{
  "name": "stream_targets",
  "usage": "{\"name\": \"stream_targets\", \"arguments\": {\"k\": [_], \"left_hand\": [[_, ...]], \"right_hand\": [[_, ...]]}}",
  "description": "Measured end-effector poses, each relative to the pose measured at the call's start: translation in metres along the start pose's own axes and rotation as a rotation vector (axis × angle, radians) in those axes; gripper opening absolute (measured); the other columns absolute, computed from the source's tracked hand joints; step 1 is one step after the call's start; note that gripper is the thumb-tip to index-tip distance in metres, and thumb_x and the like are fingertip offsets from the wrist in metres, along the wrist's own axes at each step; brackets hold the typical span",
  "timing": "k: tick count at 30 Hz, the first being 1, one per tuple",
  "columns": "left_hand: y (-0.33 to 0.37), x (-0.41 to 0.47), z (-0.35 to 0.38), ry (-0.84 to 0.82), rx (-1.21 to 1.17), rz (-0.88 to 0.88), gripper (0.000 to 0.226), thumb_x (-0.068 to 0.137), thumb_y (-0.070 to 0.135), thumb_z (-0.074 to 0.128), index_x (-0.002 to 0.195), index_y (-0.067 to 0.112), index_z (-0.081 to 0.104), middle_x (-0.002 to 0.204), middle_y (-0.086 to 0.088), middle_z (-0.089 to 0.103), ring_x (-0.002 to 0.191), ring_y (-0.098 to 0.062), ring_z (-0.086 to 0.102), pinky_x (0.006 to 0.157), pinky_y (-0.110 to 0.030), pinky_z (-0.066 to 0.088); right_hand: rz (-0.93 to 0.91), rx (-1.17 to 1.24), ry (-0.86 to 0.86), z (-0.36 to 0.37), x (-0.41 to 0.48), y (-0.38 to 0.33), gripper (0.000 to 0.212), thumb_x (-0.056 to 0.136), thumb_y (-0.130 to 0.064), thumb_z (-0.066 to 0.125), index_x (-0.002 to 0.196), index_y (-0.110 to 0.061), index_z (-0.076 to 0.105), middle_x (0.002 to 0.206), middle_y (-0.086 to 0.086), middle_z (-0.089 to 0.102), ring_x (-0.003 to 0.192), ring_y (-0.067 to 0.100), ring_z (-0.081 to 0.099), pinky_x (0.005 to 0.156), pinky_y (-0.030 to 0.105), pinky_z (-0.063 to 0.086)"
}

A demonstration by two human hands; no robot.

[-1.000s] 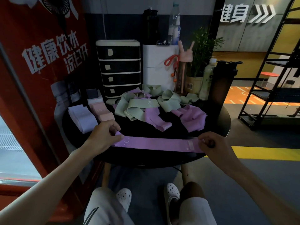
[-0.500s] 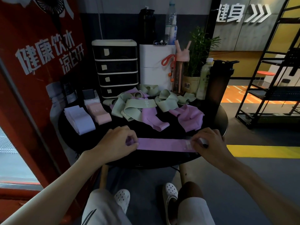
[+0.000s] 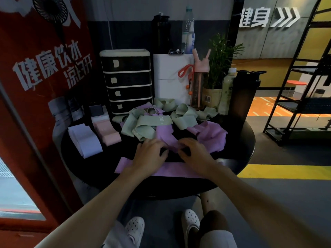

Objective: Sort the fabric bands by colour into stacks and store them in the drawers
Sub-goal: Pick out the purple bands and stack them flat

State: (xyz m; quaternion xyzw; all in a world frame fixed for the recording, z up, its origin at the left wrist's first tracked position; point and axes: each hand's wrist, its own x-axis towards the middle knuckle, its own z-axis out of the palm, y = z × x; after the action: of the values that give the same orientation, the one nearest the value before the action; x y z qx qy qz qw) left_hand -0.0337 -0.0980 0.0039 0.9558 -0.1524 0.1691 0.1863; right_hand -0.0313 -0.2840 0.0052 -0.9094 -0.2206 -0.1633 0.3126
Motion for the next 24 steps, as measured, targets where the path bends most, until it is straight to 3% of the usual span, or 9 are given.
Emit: {"name": "stream_targets", "arguments": {"k": [4,8,12,16,19,22,24], "left_hand": [[-0.005,0.000,0.006,0.030,-0.036,-0.032,0.021,0.094,0.029,0.058,0.111,0.025,0.069,0.117,0.006,0.062,0.113,-0.022,0.052,0.094,-0.042,0.041],[-0.006,-0.001,0.007,0.013,-0.091,-0.052,0.023,0.090,0.028,0.065,0.114,0.026,0.067,0.119,0.001,0.057,0.116,-0.020,0.049,0.099,-0.041,0.039],[-0.005,0.000,0.004,0.029,-0.140,-0.054,0.029,0.088,0.029,0.071,0.116,0.023,0.066,0.111,0.000,0.061,0.110,-0.023,0.054,0.094,-0.043,0.044],[-0.003,-0.002,0.002,0.026,-0.170,-0.053,0.031,0.087,0.028,0.072,0.116,0.022,0.066,0.108,0.000,0.064,0.107,-0.023,0.055,0.093,-0.044,0.045],[-0.002,-0.002,0.001,0.014,-0.196,-0.065,0.028,0.086,0.028,0.073,0.113,0.022,0.068,0.105,0.002,0.064,0.104,-0.022,0.056,0.091,-0.044,0.047],[-0.005,0.000,-0.002,0.006,-0.280,-0.072,0.026,0.084,0.024,0.076,0.108,0.027,0.068,0.098,0.006,0.061,0.096,-0.016,0.057,0.088,-0.037,0.048],[-0.007,0.002,-0.005,0.026,-0.385,-0.089,0.029,0.083,0.019,0.077,0.110,0.023,0.067,0.096,0.006,0.061,0.092,-0.014,0.058,0.083,-0.021,0.046]], "right_hand": [[0.016,-0.013,0.018,0.007,0.001,0.007,0.027,0.085,0.001,0.061,0.109,-0.005,0.069,0.109,0.008,0.069,0.099,0.022,0.062,0.086,0.031,0.048],[0.028,-0.005,0.035,0.006,0.004,0.009,0.012,0.085,0.002,0.062,0.088,-0.002,0.073,0.092,0.009,0.070,0.084,0.024,0.064,0.074,0.031,0.048],[0.082,0.037,0.060,-0.004,0.014,0.006,0.013,0.088,0.003,0.055,0.086,-0.003,0.067,0.082,0.006,0.067,0.075,0.023,0.061,0.067,0.042,0.050],[0.035,-0.039,-0.147,-0.009,0.017,0.002,0.019,0.085,-0.007,0.065,0.104,-0.006,0.067,0.094,0.005,0.068,0.085,0.022,0.063,0.073,0.033,0.051],[0.018,-0.116,-0.157,-0.008,0.019,-0.003,0.010,0.087,-0.008,0.065,0.090,-0.002,0.071,0.089,0.011,0.070,0.080,0.026,0.064,0.070,0.040,0.050],[0.099,-0.060,-0.052,-0.010,0.024,-0.012,0.012,0.090,-0.006,0.058,0.084,-0.003,0.067,0.082,0.008,0.066,0.077,0.026,0.062,0.068,0.039,0.049],[0.133,0.014,0.017,-0.015,0.027,-0.018,0.013,0.090,-0.006,0.058,0.080,-0.005,0.066,0.075,0.004,0.063,0.071,0.019,0.059,0.063,0.025,0.047]]}}
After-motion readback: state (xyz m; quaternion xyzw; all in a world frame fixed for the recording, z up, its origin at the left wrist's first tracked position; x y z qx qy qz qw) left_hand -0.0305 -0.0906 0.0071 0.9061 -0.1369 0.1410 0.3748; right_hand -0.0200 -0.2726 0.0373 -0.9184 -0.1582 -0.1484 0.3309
